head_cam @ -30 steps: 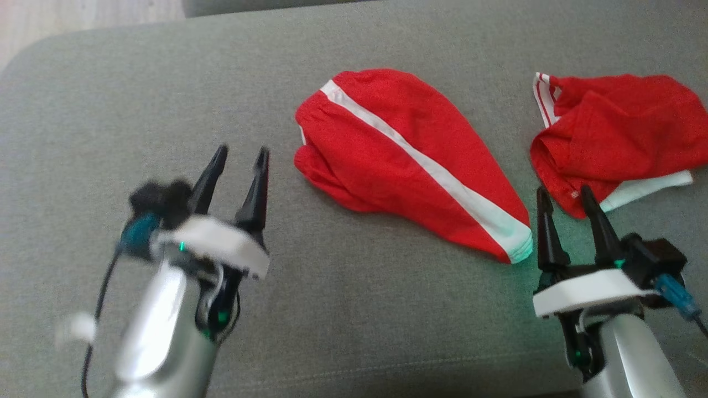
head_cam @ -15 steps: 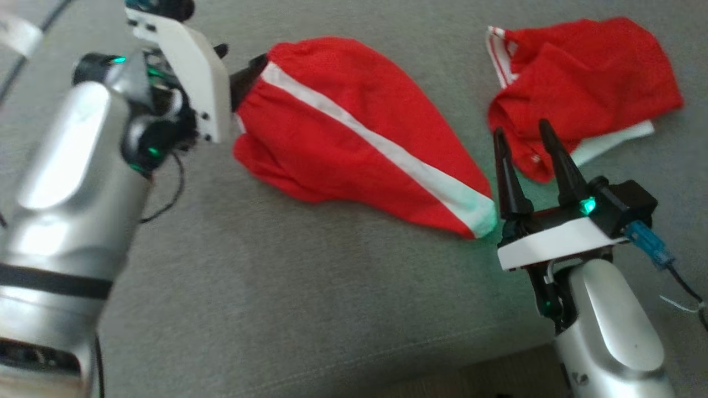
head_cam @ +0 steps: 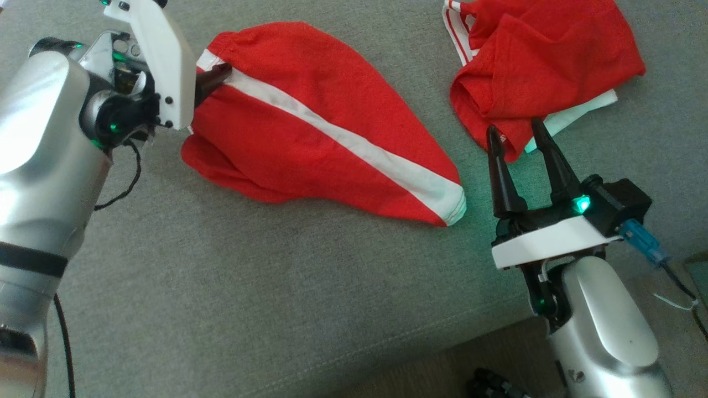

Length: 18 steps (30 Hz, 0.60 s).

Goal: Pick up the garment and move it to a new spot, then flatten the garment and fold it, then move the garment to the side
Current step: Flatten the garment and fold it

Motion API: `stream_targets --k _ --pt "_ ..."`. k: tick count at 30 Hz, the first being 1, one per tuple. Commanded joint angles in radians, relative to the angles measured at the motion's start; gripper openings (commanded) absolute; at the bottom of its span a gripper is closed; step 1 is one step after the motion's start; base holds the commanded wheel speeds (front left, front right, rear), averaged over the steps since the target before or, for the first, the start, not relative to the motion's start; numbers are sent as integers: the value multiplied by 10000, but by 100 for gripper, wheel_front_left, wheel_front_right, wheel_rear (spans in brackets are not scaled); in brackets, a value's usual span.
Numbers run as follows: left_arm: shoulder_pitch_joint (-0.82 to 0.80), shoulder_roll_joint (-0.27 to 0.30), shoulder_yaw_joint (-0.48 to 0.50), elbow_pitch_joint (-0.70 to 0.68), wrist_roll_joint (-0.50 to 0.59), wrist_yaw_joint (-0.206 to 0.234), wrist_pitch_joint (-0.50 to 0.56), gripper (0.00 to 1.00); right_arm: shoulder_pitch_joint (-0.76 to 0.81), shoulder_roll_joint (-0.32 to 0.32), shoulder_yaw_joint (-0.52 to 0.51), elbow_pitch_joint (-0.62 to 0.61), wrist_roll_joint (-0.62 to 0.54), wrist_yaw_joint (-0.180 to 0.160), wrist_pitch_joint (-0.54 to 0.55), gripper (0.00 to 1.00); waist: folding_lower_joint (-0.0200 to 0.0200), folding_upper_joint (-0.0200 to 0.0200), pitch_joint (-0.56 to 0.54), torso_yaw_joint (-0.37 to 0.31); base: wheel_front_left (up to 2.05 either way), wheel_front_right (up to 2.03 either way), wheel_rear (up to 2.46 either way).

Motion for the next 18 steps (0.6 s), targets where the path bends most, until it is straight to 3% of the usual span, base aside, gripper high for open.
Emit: stream_targets --k 1,6,7,8,9,18 --pt "-651 460 198 -226 -166 -60 9 100 -279 -24 212 -230 73 65 -139 100 -1 0 3 -23 0 0 0" --pt "-789 536 -196 -65 -571 -61 -33 100 -292 -24 197 -167 75 65 -172 100 -1 0 4 -41 0 0 0" --pt "-811 530 -245 -34 -666 -61 -53 46 -296 -24 182 -156 71 65 -177 100 -1 0 -1 -34 0 0 0" --pt "-811 530 -245 -34 -666 -61 -53 46 -296 -24 182 -156 71 65 -177 100 -1 0 -1 -34 0 0 0" --pt "-839 525 -268 10 -744 -61 -104 0 -300 -24 167 -145 67 65 -181 100 -1 0 -3 -26 0 0 0" --pt "-1048 476 -562 370 -1047 -61 -883 0 -72 -24 83 6 -113 65 -200 100 -1 0 -242 72 0 0 0"
